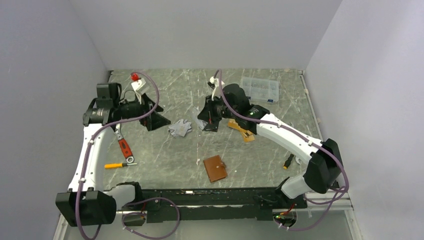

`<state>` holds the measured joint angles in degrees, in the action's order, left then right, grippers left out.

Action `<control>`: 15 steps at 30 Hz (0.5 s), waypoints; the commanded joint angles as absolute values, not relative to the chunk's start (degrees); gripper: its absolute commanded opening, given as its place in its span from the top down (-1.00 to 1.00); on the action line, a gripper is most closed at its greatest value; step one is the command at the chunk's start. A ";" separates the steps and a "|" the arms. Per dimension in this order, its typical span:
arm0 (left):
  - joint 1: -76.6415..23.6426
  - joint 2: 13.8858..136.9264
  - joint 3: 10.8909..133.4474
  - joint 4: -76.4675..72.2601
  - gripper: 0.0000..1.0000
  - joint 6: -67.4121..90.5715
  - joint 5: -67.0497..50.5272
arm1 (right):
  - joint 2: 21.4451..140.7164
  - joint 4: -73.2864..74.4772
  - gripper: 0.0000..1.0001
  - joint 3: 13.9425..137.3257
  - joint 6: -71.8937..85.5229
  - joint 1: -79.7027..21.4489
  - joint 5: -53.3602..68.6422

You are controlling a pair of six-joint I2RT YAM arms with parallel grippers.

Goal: Put the credit cards into the card holder
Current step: Pick up the credit card from the center of the board.

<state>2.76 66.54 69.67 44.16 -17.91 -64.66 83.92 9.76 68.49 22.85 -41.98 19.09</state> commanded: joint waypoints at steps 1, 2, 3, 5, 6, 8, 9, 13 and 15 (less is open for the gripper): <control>3.60 67.97 66.13 43.39 -0.99 -19.06 -59.94 | 83.88 14.86 1.00 74.78 20.79 -44.37 10.65; 3.60 69.32 67.83 45.75 -0.99 -18.97 -58.95 | 84.53 15.27 1.00 75.32 21.41 -44.42 11.12; 3.68 70.80 69.80 49.09 -0.99 -20.24 -58.26 | 85.24 15.44 1.00 76.11 21.74 -44.34 12.29; 3.74 72.67 71.64 51.02 -0.99 -19.87 -58.47 | 86.49 14.74 1.00 76.71 22.51 -44.36 14.08; 3.70 72.50 71.05 49.71 -0.99 -17.50 -58.53 | 87.23 14.35 1.00 77.25 23.55 -44.38 14.69; 3.69 70.39 66.62 41.80 -0.99 -12.05 -59.15 | 88.39 12.90 1.00 77.94 25.58 -44.53 15.18; 3.64 68.99 64.41 38.06 -0.99 -9.00 -59.72 | 88.48 11.68 1.00 77.70 26.78 -44.91 14.17; 2.46 65.07 56.19 22.31 -0.99 5.68 -63.24 | 86.70 4.73 1.00 74.20 29.49 -46.85 8.26; 1.61 63.30 51.66 12.90 -0.89 12.36 -64.65 | 86.11 1.66 1.00 72.66 31.27 -47.22 6.66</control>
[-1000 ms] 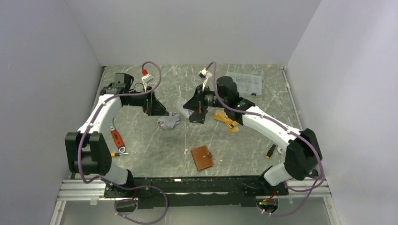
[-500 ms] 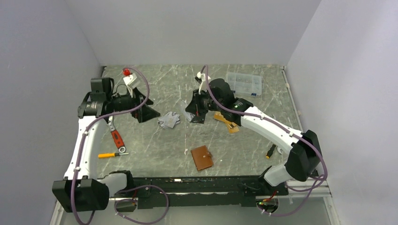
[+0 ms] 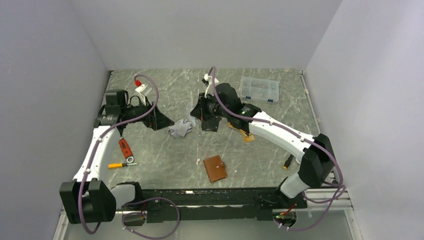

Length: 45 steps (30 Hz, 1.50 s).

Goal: Put the credit cards into the card holder
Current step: Pick up the credit card from the center of the board.

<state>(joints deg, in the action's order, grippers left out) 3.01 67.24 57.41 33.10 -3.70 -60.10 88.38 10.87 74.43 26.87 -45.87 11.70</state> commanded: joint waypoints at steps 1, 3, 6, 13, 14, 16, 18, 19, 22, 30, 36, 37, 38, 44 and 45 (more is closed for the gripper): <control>1.40 62.57 49.46 7.15 -0.84 16.32 -65.86 | 85.89 0.47 1.00 72.03 31.98 -47.28 6.67; 0.49 63.53 47.43 0.71 -0.75 21.47 -67.66 | 85.60 -2.70 1.00 71.35 32.78 -47.70 6.17; 0.37 65.13 46.46 -4.29 -0.75 24.36 -68.03 | 85.31 -4.49 1.00 70.72 34.05 -48.06 5.62; 0.35 65.88 42.16 -19.16 -0.79 36.16 -67.60 | 82.36 -10.96 1.00 65.44 40.39 -48.77 2.52; 0.35 65.96 41.44 -22.06 -0.78 38.58 -67.79 | 82.46 -11.15 1.00 65.19 42.16 -48.78 1.83; 0.42 66.22 40.21 -26.25 -0.75 42.30 -67.49 | 82.69 -14.46 1.00 63.76 44.47 -48.99 2.37; 0.35 66.75 39.91 -28.62 -0.72 45.25 -67.45 | 82.69 -17.60 1.00 62.65 45.69 -49.66 1.93; 0.35 67.05 39.90 -29.30 -0.70 46.27 -67.56 | 82.59 -18.80 1.00 62.13 45.88 -49.98 1.56; 0.35 67.49 39.09 -31.59 -0.60 48.61 -67.55 | 82.45 -22.96 1.00 60.76 46.92 -50.25 1.50; 0.35 69.39 38.65 -40.24 0.03 58.44 -69.12 | 85.02 -25.75 1.00 61.85 48.44 -50.10 3.26; 0.57 69.62 38.41 -47.70 0.00 65.80 -69.28 | 86.50 -27.49 1.00 62.66 49.21 -49.96 5.98; 0.72 69.87 38.29 -49.66 -0.02 67.42 -69.41 | 86.66 -27.70 1.00 62.69 49.46 -49.93 6.30; 0.89 70.16 38.17 -51.13 -0.03 68.72 -69.55 | 86.86 -28.24 1.00 62.56 49.93 -49.92 6.75; 1.71 70.80 37.89 -54.38 -0.08 71.86 -70.51 | 87.18 -31.72 1.00 61.21 51.66 -49.42 8.31; 1.78 70.96 37.95 -54.75 -0.07 72.31 -70.49 | 87.41 -31.87 1.00 61.33 51.72 -49.34 8.85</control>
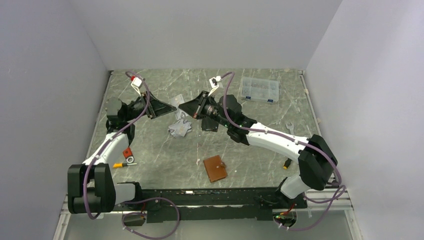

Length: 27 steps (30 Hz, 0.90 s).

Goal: Put the credit cards into the card holder
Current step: Pick up the credit card from the center of the board.

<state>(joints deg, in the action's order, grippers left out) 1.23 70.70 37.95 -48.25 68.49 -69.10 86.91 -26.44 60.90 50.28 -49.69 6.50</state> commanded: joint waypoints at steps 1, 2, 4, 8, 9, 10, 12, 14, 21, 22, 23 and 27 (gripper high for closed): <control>1.84 71.18 38.03 -55.61 -0.05 72.92 -70.57 | 87.70 -32.13 1.00 61.42 51.83 -49.38 9.38; 1.91 71.39 38.05 -56.74 -0.03 73.75 -70.62 | 87.89 -32.55 1.00 61.51 51.96 -49.37 9.80; 2.29 71.71 37.86 -58.42 0.01 75.27 -70.50 | 88.17 -33.54 1.00 61.01 52.86 -49.31 10.29; 3.51 71.72 37.61 -59.76 0.45 76.47 -70.32 | 87.80 -35.43 1.00 59.54 54.27 -49.32 10.94; 3.78 71.64 37.62 -60.03 0.62 76.73 -70.13 | 87.69 -35.73 1.00 59.24 54.43 -49.34 10.91; 3.96 71.57 37.49 -60.57 0.78 77.08 -69.87 | 87.62 -35.99 1.00 59.01 54.54 -49.37 11.12; 4.17 71.46 37.32 -61.78 0.86 77.90 -69.22 | 87.73 -36.70 1.00 58.68 54.87 -49.31 11.87; 4.21 71.49 37.75 -61.66 0.89 78.23 -69.21 | 88.14 -37.65 1.00 58.88 54.95 -49.33 13.38; 4.74 71.61 38.23 -61.79 0.94 78.71 -70.58 | 87.52 -44.45 0.76 56.69 55.03 -47.45 21.81; 4.81 71.77 38.23 -62.02 0.95 78.71 -70.74 | 87.36 -44.36 0.71 57.27 54.43 -46.98 23.30; 4.73 71.92 38.16 -62.54 0.95 79.06 -70.83 | 87.41 -43.57 0.69 58.21 53.88 -46.72 24.89; 4.75 73.01 38.53 -65.15 0.96 81.37 -71.65 | 88.72 -41.82 0.64 62.14 52.76 -45.41 31.10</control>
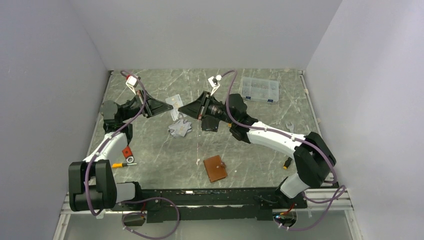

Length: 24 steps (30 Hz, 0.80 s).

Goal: Put the credit cards into the card holder
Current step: Pick up the credit card from the center of the board.

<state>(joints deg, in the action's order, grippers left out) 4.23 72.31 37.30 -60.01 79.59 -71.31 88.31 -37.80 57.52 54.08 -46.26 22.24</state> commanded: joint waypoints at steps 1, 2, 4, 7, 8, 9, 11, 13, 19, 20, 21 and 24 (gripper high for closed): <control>4.75 73.23 38.62 -65.65 0.96 81.85 -71.92 | 89.03 -42.13 0.63 62.75 52.94 -45.06 32.32; 4.75 73.37 38.67 -66.14 0.97 82.20 -72.08 | 89.31 -42.70 0.63 63.16 53.41 -44.74 33.30; 4.70 73.08 38.59 -65.90 0.97 81.84 -72.28 | 90.02 -43.38 0.62 63.99 53.87 -44.16 34.99; 4.75 72.57 38.80 -64.45 0.98 80.71 -72.69 | 90.65 -42.96 0.62 65.07 53.61 -43.83 36.40; 4.70 72.66 38.84 -64.55 0.98 80.80 -73.00 | 90.70 -42.16 0.62 65.62 53.29 -43.75 36.65; 4.64 72.80 38.85 -64.85 0.98 81.09 -73.19 | 90.70 -41.26 0.63 66.02 52.72 -43.65 36.68; 4.61 73.27 38.72 -66.89 0.98 82.38 -73.52 | 90.55 -38.24 0.64 66.95 51.26 -43.44 35.90; 4.29 73.59 38.27 -68.22 0.98 83.58 -73.81 | 90.53 -36.68 0.65 67.67 50.10 -43.19 35.60; 3.74 73.50 38.61 -69.43 0.99 84.51 -74.62 | 91.61 -34.25 0.64 69.93 48.24 -42.80 36.14; 3.53 73.62 38.66 -70.36 0.99 85.00 -74.82 | 91.72 -33.94 0.64 70.07 48.13 -42.78 36.13; 3.41 73.73 38.61 -71.23 0.99 85.68 -74.87 | 91.92 -33.83 0.64 70.08 48.10 -42.73 36.19; 2.76 73.62 38.41 -71.56 0.99 85.89 -75.23 | 92.01 -33.87 0.64 69.91 47.90 -42.73 36.13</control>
<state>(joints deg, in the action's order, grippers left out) 3.79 73.36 37.32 -67.70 85.06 -72.66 92.05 -30.89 66.89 49.45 -42.81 35.11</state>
